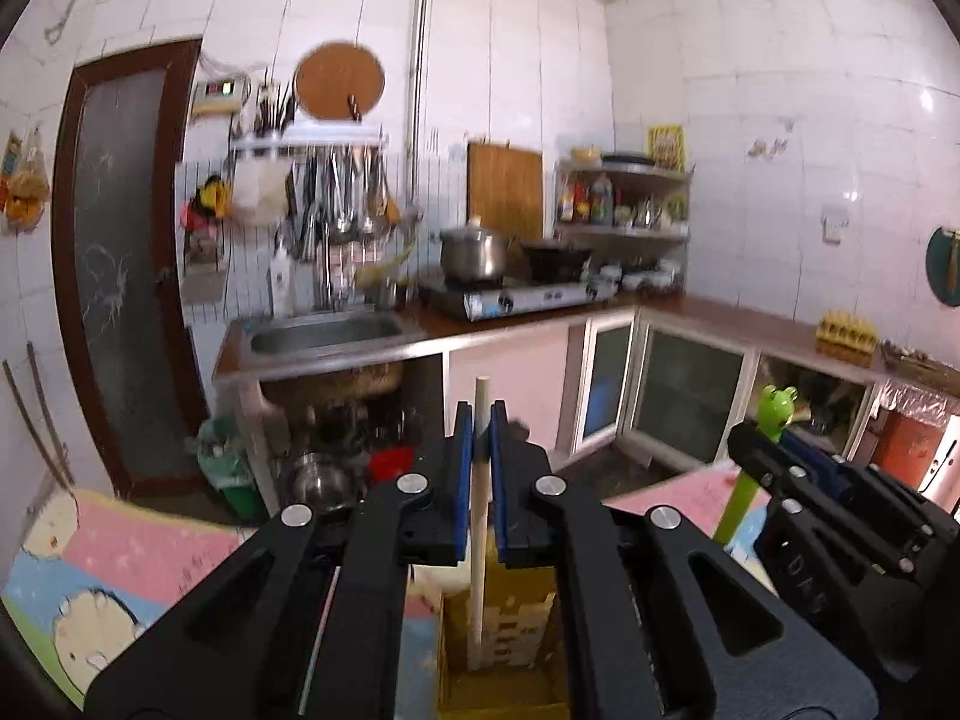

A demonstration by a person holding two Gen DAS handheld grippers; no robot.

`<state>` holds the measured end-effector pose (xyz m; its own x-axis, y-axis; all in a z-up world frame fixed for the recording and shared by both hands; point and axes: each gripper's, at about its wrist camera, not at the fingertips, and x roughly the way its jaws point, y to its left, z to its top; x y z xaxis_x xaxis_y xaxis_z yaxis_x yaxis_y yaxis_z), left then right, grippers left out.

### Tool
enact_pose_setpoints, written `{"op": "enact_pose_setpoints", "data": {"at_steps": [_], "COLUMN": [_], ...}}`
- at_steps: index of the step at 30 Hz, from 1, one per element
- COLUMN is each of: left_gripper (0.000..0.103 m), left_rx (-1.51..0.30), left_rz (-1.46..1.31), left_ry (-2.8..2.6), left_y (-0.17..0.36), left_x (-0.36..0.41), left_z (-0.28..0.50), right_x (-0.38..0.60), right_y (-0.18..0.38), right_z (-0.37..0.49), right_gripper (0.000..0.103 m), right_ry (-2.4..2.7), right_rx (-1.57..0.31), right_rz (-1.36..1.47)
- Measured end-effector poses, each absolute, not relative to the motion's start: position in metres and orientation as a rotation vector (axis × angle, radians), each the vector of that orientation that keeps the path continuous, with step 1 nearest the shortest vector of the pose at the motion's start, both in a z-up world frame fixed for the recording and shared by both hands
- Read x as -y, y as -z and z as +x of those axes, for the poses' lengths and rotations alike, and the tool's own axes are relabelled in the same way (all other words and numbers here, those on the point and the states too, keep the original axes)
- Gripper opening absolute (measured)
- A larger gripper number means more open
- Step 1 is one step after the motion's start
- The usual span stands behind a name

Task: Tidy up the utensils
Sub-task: 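Lower the fork and chopstick into the yellow holder and open both tools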

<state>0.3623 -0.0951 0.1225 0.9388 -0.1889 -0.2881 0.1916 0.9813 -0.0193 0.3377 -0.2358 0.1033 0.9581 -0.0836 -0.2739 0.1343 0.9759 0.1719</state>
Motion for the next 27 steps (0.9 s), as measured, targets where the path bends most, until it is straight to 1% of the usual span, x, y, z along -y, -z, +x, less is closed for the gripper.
{"op": "enact_pose_setpoints", "data": {"at_steps": [5, 8, 9, 10, 11, 12, 13, 14, 16, 18, 22, 25, 27], "left_gripper": [0.005, 0.006, 0.008, 0.015, 0.021, 0.039, 0.056, 0.062, 0.075, 0.081, 0.095, 0.098, 0.098], "left_rx": [-0.358, -0.363, -0.367, -0.367, -0.364, -0.359, -0.346, -0.321, -0.3, -0.307, -0.314, -0.325, -0.346], "left_rz": [0.007, 0.028, 0.026, 0.02, 0.014, 0.008, 0.001, -0.006, -0.007, -0.012, -0.041, -0.041, -0.044], "left_ry": [0.169, 0.158, 0.158, 0.154, 0.151, 0.147, 0.138, 0.126, 0.114, 0.114, 0.116, 0.114, 0.115], "left_y": [-0.093, -0.091, -0.092, -0.097, -0.102, -0.108, -0.116, -0.125, -0.137, -0.145, -0.147, -0.14, -0.131], "left_x": [0.088, 0.087, 0.086, 0.084, 0.081, 0.079, 0.074, 0.069, 0.063, 0.057, 0.042, 0.034, 0.029], "left_z": [0.364, 0.36, 0.359, 0.356, 0.353, 0.349, 0.343, 0.333, 0.321, 0.308, 0.282, 0.261, 0.251], "right_x": [0.234, 0.232, 0.233, 0.235, 0.237, 0.24, 0.243, 0.244, 0.246, 0.247, 0.247, 0.248, 0.249], "right_y": [-0.077, -0.071, -0.071, -0.073, -0.076, -0.081, -0.087, -0.092, -0.103, -0.11, -0.111, -0.099, -0.087], "right_z": [0.345, 0.348, 0.348, 0.347, 0.347, 0.343, 0.337, 0.333, 0.319, 0.305, 0.271, 0.247, 0.234], "right_gripper": [0.016, 0.017, 0.017, 0.018, 0.024, 0.04, 0.046, 0.051, 0.051, 0.058, 0.063, 0.064, 0.064], "right_ry": [0.116, 0.108, 0.1, 0.095, 0.096, 0.104, 0.112, 0.115, 0.123, 0.127, 0.143, 0.147, 0.148], "right_rx": [-0.325, -0.352, -0.367, -0.38, -0.383, -0.383, -0.374, -0.369, -0.364, -0.37, -0.379, -0.413, -0.442], "right_rz": [0.173, 0.161, 0.162, 0.165, 0.167, 0.172, 0.177, 0.177, 0.162, 0.156, 0.126, 0.131, 0.145]}}
